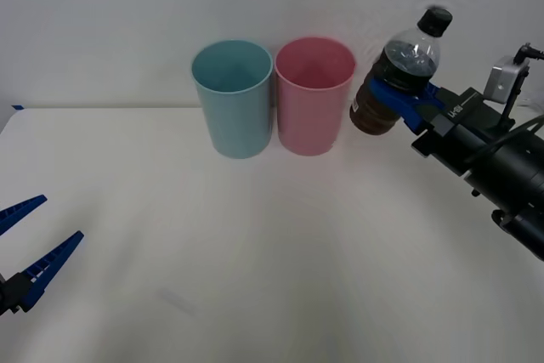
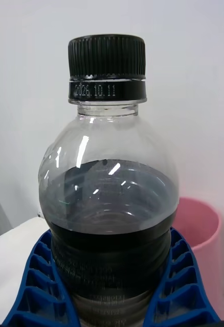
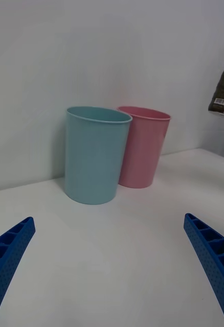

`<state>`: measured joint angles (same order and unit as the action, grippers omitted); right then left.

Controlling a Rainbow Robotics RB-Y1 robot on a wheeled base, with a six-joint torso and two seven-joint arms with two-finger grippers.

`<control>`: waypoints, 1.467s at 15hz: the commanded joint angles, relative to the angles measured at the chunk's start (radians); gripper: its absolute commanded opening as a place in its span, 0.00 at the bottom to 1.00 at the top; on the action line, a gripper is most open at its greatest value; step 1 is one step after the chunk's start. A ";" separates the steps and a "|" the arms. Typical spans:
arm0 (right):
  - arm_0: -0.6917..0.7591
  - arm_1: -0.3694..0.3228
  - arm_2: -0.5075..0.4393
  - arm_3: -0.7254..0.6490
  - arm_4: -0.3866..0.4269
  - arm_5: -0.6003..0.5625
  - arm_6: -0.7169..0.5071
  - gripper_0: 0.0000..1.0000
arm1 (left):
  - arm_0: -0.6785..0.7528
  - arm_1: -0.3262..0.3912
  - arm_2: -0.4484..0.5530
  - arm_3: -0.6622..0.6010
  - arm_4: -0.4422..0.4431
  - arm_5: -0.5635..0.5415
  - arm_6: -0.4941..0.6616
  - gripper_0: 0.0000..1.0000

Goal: Grasp the object on the table and drop it into the matching bin: aluminum can to the light blue bin, PET bottle to the pink bin.

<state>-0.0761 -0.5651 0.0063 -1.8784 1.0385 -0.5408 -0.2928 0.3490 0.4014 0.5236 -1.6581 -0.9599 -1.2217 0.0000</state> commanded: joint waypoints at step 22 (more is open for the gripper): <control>-0.726 0.096 0.190 0.766 0.163 -0.008 0.018 0.00 | 0.000 0.000 0.000 0.000 0.000 0.000 0.000 1.00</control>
<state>-0.8031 -0.4699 0.1951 -1.1135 1.2012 -0.5494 -0.2757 0.3490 0.4014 0.5236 -1.6581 -0.9599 -1.2217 0.0000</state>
